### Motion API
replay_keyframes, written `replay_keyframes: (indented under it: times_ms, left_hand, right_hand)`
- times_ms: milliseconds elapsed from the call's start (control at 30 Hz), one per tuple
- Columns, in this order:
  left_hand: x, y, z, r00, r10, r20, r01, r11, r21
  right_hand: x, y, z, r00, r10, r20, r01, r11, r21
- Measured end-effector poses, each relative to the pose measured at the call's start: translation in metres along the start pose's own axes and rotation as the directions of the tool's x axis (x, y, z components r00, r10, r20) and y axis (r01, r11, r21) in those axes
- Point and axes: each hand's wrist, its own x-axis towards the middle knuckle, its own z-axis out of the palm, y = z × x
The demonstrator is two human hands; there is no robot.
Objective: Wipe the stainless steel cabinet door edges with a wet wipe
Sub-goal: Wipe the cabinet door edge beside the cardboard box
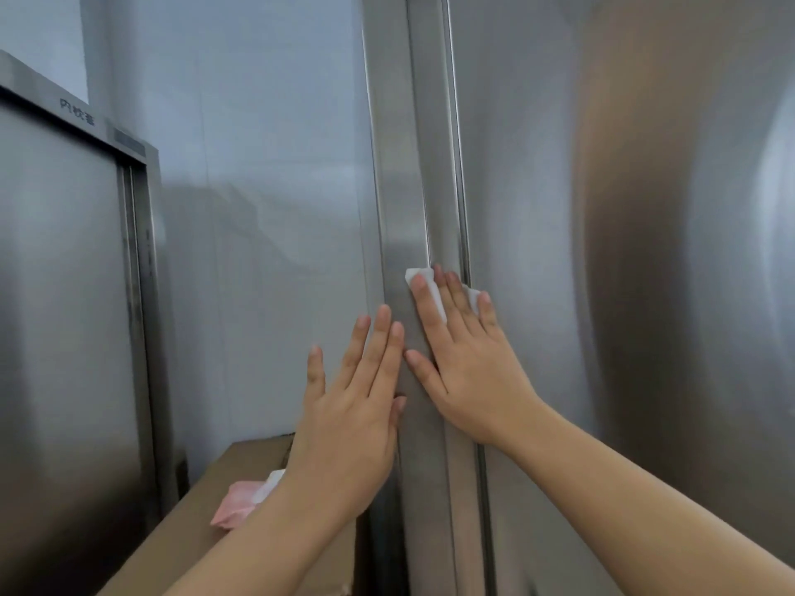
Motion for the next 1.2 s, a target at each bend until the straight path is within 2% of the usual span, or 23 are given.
replay_keyframes:
  times_ms: [200, 367, 600, 867, 1033, 1200]
  left_hand:
    - [-0.034, 0.012, 0.008, 0.994, -0.019, 0.103, 0.029, 0.995, -0.098]
    - [-0.061, 0.017, 0.018, 0.984, 0.000, 0.178, 0.026, 0.989, -0.143]
    - [-0.093, 0.022, 0.024, 0.964, 0.053, 0.260, 0.000, 0.980, -0.197]
    - [-0.121, 0.025, 0.028, 0.945, 0.120, 0.303, -0.088, 0.989, -0.119]
    - [-0.138, 0.030, 0.034, 0.949, 0.106, 0.298, -0.047, 0.979, -0.197]
    - [-0.148, 0.031, 0.039, 0.946, 0.122, 0.300, -0.051, 0.971, -0.232]
  right_hand:
    - [-0.051, -0.011, 0.028, 1.000, 0.016, 0.021, -0.016, 1.000, 0.026]
    - [-0.084, -0.021, 0.050, 0.998, 0.063, -0.019, -0.062, 0.997, 0.052]
    - [-0.123, -0.028, 0.072, 0.997, 0.069, 0.033, -0.071, 0.995, 0.064]
    - [-0.142, -0.031, 0.088, 0.996, 0.094, -0.009, -0.093, 0.992, 0.082]
    - [-0.176, -0.036, 0.102, 0.995, 0.079, 0.060, -0.081, 0.996, 0.035]
    - [-0.192, -0.042, 0.113, 0.994, 0.093, 0.052, -0.096, 0.994, 0.056]
